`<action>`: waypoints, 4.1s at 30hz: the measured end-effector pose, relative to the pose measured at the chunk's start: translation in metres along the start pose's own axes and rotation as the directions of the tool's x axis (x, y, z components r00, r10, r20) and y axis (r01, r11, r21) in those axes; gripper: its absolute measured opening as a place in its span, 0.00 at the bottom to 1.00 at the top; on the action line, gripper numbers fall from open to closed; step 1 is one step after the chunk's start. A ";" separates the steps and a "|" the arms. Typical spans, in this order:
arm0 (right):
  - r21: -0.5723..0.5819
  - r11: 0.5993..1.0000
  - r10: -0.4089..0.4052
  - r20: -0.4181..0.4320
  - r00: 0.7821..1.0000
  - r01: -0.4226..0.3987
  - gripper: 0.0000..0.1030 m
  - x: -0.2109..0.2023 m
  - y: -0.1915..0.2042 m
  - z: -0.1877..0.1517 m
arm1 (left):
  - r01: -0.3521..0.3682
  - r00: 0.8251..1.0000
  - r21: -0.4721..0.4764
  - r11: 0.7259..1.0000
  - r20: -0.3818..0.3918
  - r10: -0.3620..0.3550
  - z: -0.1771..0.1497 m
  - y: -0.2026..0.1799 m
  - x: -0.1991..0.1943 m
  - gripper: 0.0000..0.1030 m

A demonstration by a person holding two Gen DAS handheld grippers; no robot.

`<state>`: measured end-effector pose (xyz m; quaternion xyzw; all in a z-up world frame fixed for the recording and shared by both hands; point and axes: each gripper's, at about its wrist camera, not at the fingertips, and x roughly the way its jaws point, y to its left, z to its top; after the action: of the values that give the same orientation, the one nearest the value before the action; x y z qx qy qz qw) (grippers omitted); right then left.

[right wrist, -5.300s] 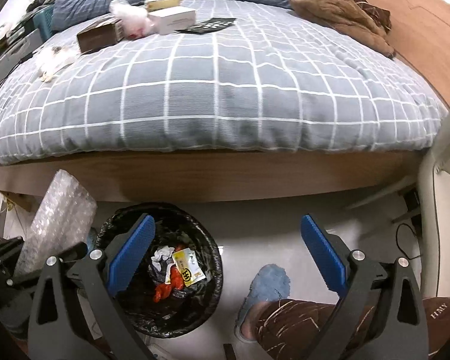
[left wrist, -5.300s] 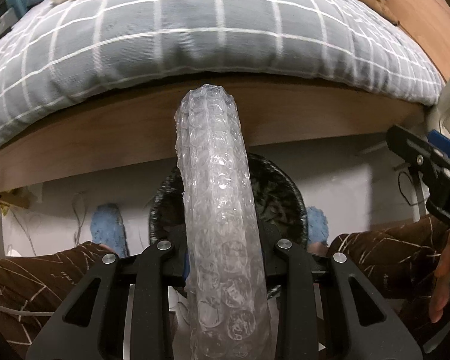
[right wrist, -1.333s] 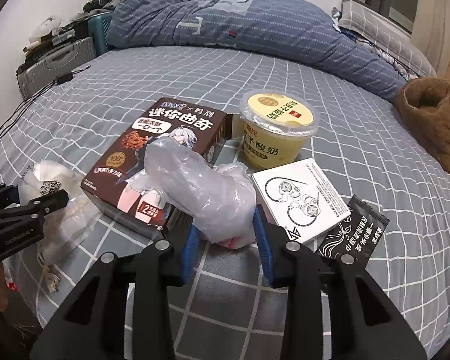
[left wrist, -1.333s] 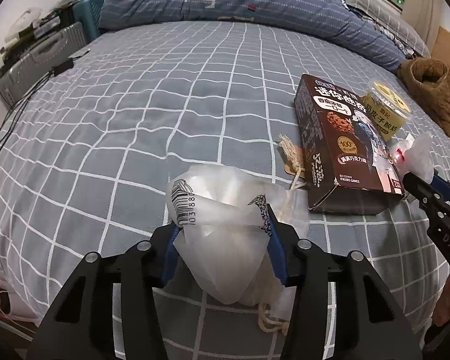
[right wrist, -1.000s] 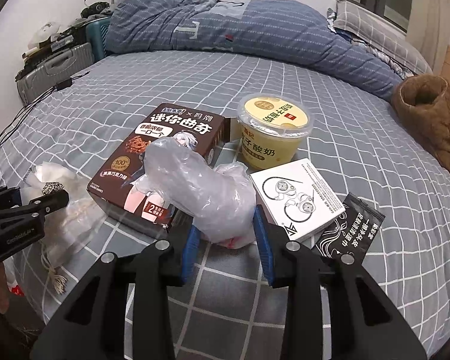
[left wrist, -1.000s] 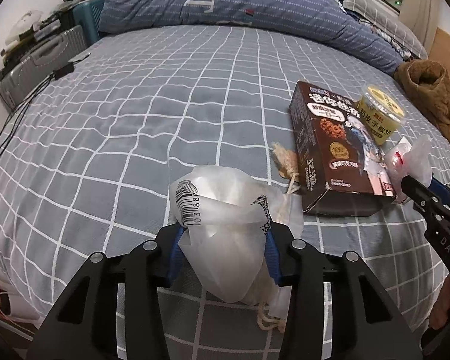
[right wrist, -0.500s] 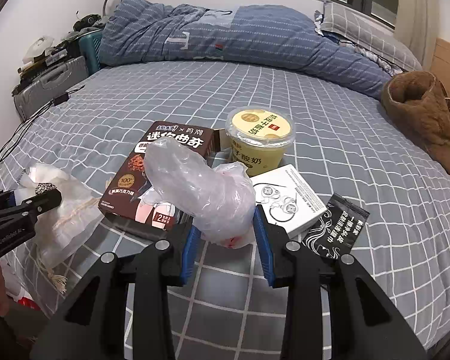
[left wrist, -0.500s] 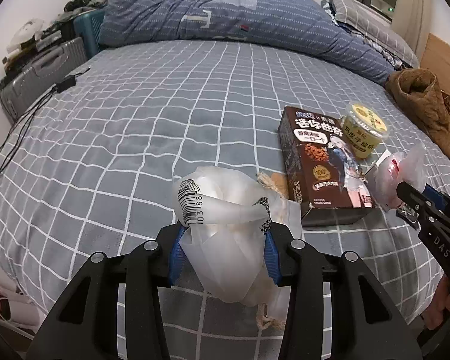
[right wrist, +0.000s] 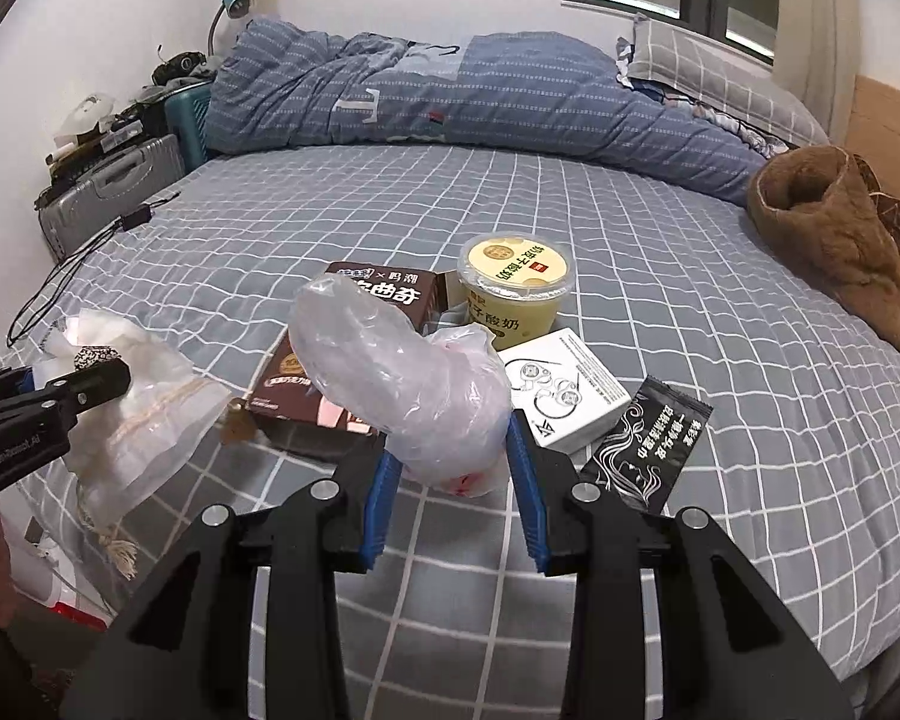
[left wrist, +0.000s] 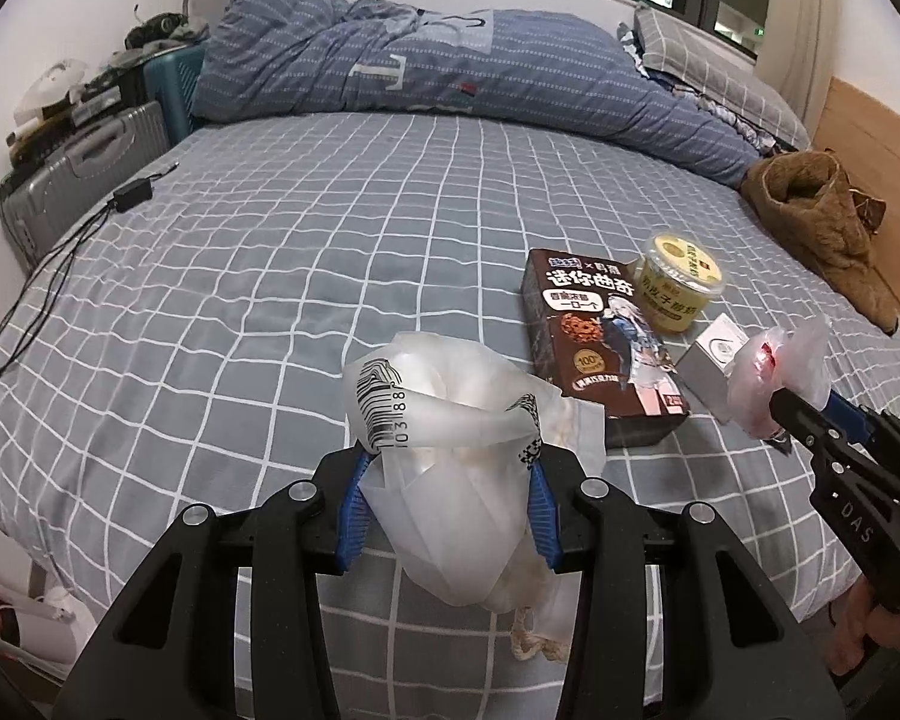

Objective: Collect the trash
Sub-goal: 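Carry the mesh bag and plastic bag off the bed down over the bin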

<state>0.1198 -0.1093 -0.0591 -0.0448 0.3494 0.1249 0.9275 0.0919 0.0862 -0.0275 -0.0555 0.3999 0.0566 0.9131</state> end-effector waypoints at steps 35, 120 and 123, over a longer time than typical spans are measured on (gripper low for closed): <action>0.028 1.000 0.007 0.036 0.999 -0.008 0.33 -0.080 0.010 -0.036 | 0.075 0.997 0.055 0.996 0.018 -0.076 -0.056 -0.026 -0.060 0.39; 0.088 0.996 0.022 -0.119 0.993 -0.011 0.33 -0.204 0.020 -0.177 | 0.071 0.985 0.056 0.996 -0.161 -0.062 -0.215 -0.045 -0.151 0.38; 0.095 0.995 0.023 -0.133 0.991 -0.011 0.33 -0.194 0.020 -0.185 | 0.074 0.984 0.056 0.996 -0.168 -0.064 -0.220 -0.044 -0.142 0.38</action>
<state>-0.1443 -0.1605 -0.0703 -0.0065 0.4169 0.1129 0.9019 -0.1573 0.0024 -0.0686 -0.0454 0.4742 0.0077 0.8792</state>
